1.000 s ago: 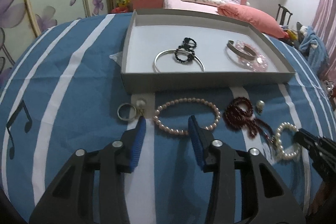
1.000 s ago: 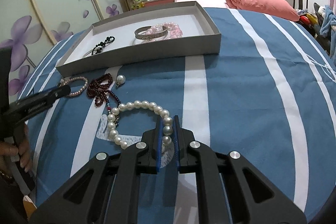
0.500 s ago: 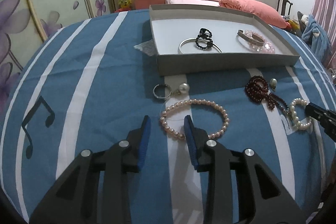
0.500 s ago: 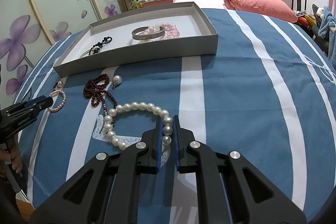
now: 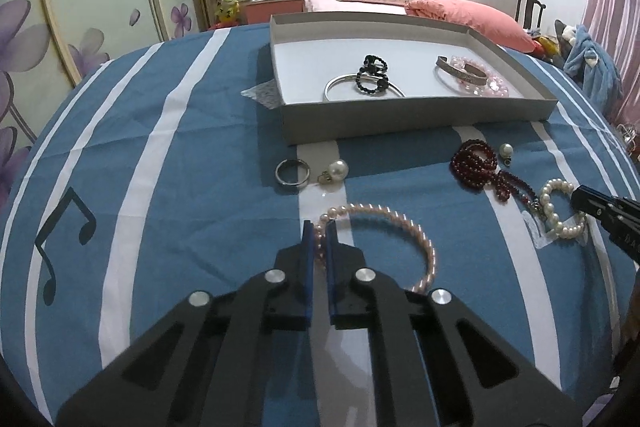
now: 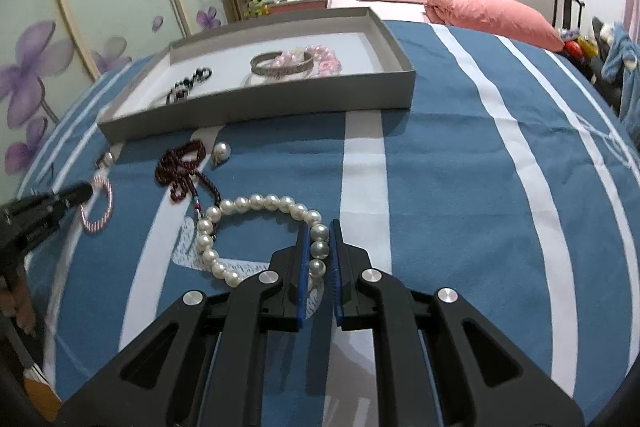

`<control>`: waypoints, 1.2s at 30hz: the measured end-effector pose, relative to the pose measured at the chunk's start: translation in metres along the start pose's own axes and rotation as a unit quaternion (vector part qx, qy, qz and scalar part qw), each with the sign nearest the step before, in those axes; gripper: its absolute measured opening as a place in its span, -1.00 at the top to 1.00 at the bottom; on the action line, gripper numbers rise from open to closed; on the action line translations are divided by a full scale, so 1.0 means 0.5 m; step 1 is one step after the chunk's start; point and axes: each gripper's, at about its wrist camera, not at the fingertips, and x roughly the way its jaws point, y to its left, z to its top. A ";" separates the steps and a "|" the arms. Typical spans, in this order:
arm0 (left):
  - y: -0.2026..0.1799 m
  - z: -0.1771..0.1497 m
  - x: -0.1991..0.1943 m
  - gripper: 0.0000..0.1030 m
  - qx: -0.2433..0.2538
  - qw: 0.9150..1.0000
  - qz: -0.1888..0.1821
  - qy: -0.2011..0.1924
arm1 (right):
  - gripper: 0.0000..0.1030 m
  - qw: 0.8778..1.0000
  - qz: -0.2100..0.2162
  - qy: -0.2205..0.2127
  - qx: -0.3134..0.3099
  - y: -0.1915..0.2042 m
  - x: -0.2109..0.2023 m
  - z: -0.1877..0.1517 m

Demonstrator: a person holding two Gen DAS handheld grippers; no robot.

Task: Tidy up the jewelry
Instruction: 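Lower the left tool and close it on the pink pearl bracelet, then carry the pink bracelet in the left tool while the right tool carries the pearl necklace to the tray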

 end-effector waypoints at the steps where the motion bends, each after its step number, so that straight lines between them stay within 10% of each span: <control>1: 0.003 -0.001 -0.003 0.87 -0.003 1.000 -0.002 -0.002 | 0.80 1.000 0.003 -0.006 0.005 -0.003 -0.006 0.002; 18: -0.015 -0.006 -0.119 0.87 -0.025 0.992 -0.026 -0.119 | 0.80 0.987 0.106 -0.115 0.037 0.043 -0.103 0.022; 36: -0.055 -0.030 -0.167 0.87 -0.022 0.985 -0.002 -0.170 | 0.80 0.983 0.110 -0.142 0.029 0.086 -0.119 0.012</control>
